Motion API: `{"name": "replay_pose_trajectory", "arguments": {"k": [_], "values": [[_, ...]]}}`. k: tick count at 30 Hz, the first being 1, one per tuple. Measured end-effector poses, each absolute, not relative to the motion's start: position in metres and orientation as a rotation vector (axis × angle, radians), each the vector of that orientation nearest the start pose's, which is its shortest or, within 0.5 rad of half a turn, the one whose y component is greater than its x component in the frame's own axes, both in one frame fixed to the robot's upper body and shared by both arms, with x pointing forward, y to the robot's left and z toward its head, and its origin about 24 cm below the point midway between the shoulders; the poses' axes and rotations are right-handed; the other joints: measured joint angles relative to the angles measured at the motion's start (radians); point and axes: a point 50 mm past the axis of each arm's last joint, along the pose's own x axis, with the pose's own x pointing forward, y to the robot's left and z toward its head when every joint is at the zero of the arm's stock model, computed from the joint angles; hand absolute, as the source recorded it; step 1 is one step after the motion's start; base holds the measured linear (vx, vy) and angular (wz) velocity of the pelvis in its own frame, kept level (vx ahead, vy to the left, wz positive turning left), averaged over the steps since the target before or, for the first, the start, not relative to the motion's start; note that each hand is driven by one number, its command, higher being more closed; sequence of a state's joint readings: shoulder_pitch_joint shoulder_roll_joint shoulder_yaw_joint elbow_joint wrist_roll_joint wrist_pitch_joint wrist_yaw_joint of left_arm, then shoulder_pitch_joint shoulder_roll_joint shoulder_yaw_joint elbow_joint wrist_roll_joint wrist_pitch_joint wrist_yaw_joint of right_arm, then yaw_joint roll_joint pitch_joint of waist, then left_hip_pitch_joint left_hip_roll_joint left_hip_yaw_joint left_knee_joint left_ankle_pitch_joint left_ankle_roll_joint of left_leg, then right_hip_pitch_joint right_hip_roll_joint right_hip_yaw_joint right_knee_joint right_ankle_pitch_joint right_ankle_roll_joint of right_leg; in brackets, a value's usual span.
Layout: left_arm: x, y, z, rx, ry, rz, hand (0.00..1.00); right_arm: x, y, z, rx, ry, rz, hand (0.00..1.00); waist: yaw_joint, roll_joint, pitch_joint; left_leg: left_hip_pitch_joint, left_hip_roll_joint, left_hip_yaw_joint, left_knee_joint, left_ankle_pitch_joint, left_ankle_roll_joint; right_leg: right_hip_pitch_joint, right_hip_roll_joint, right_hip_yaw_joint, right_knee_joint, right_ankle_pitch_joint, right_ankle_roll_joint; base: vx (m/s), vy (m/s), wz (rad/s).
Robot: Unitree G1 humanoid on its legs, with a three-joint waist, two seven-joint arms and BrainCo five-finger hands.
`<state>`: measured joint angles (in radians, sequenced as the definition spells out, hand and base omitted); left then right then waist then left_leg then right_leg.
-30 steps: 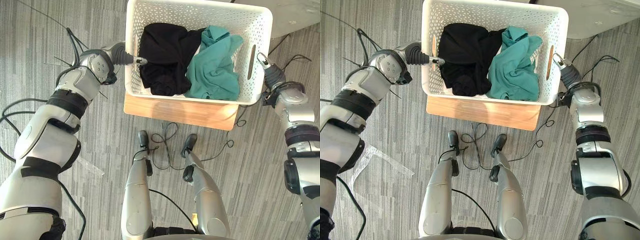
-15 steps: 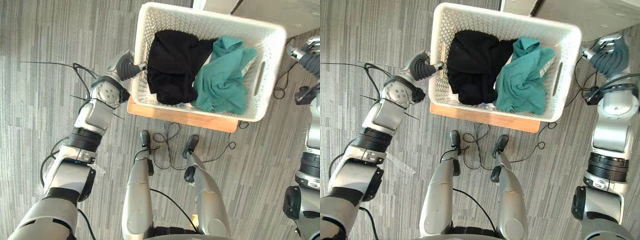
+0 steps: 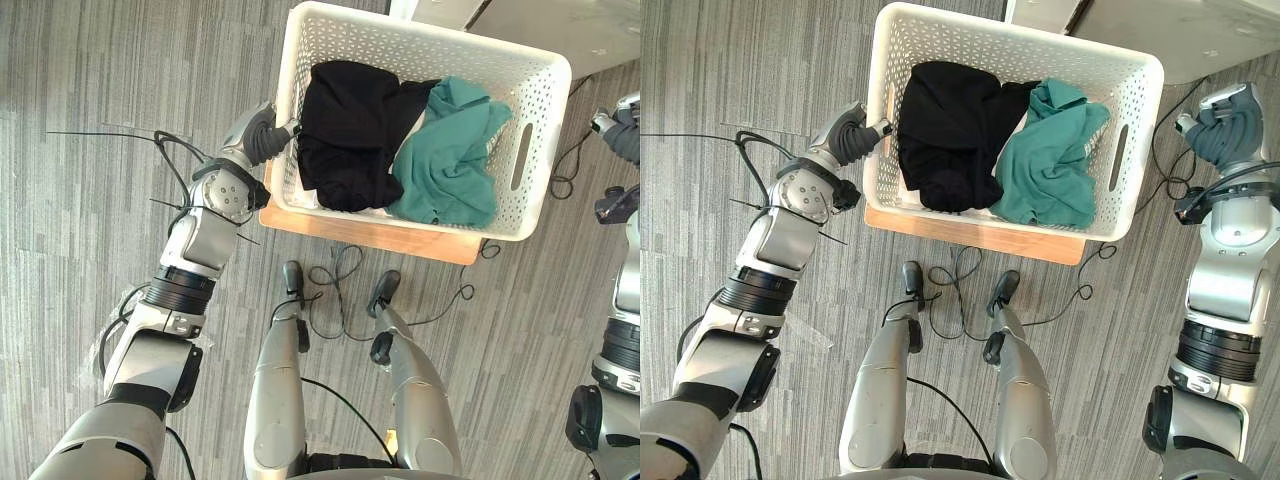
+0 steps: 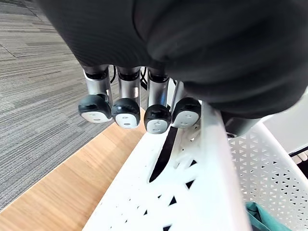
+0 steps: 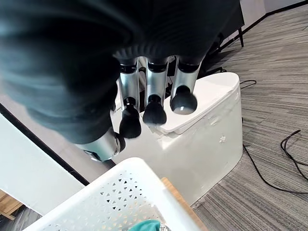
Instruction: Pick up the laundry basket with both hands and put the clothes into the washing machine.
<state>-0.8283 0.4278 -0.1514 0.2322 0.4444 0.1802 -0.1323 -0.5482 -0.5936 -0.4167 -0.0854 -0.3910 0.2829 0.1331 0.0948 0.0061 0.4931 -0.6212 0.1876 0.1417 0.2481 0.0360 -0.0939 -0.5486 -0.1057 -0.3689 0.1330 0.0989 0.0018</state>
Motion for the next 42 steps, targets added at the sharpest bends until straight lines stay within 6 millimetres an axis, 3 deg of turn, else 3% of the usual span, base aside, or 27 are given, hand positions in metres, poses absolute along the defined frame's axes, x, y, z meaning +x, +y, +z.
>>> {"name": "replay_pose_trajectory", "arguments": {"k": [11, 16, 22, 27, 33, 38, 42], "values": [[0.367, 0.164, 0.239, 0.915, -0.368, -0.011, 1.0, 0.302, -0.356, 0.218, -0.481, -0.133, -0.562, 0.0, -0.001, 0.0, 0.0, -0.015, 0.001, -0.004, 0.012, -0.002, 0.002, -0.003, 0.002, -0.007, -0.001, 0.0, 0.0, 0.0, -0.001, 0.0], [0.372, 0.163, 0.254, 0.966, -0.39, -0.01, 1.0, 0.325, -0.359, 0.2, -0.398, -0.026, -0.482, 0.0, 0.003, 0.0, 0.0, -0.048, 0.006, -0.012, 0.037, -0.003, 0.005, -0.022, 0.006, -0.01, 0.0, 0.005, -0.002, 0.0, 0.0, 0.0], [0.377, 0.164, 0.262, 0.974, -0.393, -0.015, 1.0, 0.351, -0.338, 0.212, -0.445, -0.015, -0.372, 0.0, 0.005, 0.0, 0.0, -0.067, 0.01, -0.013, 0.05, -0.005, 0.007, -0.035, 0.01, -0.004, -0.012, 0.021, 0.0, 0.01, -0.004, -0.03], [0.381, 0.167, 0.26, 0.958, -0.381, -0.006, 1.0, 0.359, -0.327, 0.232, -0.331, -0.119, -0.34, 0.0, 0.008, 0.0, 0.0, -0.075, 0.017, -0.014, 0.056, -0.005, 0.007, -0.036, 0.018, -0.008, -0.019, 0.025, 0.0, 0.01, -0.01, 0.0], [0.381, 0.169, 0.26, 0.962, -0.383, -0.012, 1.0, 0.343, -0.34, 0.254, -0.204, -0.249, -0.36, 0.0, 0.005, 0.0, 0.0, -0.069, 0.021, -0.013, 0.068, -0.005, 0.007, -0.021, 0.019, -0.012, -0.014, 0.025, 0.0, 0.03, -0.011, 0.01], [0.383, 0.169, 0.253, 1.009, -0.361, -0.046, 1.0, 0.321, -0.351, 0.261, -0.251, -0.307, -0.371, 0.0, 0.0, 0.0, 0.0, -0.013, 0.024, -0.005, 0.067, -0.013, 0.017, 0.035, 0.018, -0.014, -0.014, 0.019, 0.006, 0.02, -0.003, 0.04], [0.382, 0.17, 0.252, 1.04, -0.348, -0.058, 1.0, 0.317, -0.353, 0.256, -0.267, -0.295, -0.361, 0.0, 0.001, 0.0, 0.0, -0.013, 0.024, 0.0, 0.074, -0.017, 0.023, 0.035, 0.017, -0.012, -0.013, 0.016, 0.01, -0.01, -0.001, -0.02]]}}
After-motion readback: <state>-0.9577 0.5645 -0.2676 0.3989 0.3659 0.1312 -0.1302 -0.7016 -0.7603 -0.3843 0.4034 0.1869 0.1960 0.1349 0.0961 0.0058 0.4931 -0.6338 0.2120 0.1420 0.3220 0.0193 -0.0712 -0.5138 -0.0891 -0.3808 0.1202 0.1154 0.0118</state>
